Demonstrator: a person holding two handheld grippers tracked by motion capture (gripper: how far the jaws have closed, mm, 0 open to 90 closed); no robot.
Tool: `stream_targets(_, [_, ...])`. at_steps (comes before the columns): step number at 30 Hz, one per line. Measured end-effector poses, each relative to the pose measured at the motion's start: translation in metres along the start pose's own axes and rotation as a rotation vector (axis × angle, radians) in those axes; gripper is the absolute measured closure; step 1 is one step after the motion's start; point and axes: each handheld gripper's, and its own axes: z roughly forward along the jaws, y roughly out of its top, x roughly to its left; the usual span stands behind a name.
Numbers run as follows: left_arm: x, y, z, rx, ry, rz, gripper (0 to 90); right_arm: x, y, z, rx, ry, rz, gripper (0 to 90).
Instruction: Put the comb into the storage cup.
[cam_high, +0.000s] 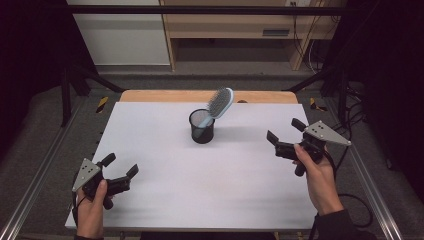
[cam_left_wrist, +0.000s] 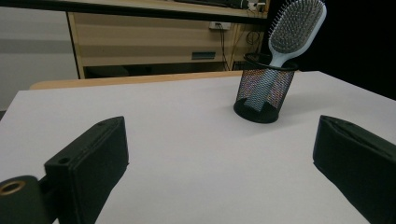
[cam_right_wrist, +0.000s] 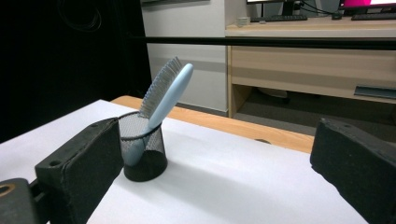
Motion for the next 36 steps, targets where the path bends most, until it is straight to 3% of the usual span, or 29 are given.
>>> stream_targets(19, [-0.005, 0.001, 0.0, 0.005, -0.008, 0.044, 3.5, -0.018, -0.035, -0.043, 0.006, -0.048, 0.037, 2.9])
stream_targets(36, [-0.008, 0.0, -0.002, 0.006, -0.026, 0.046, 3.2, -0.022, -0.064, -0.053, 0.015, -0.054, 0.024, 3.7])
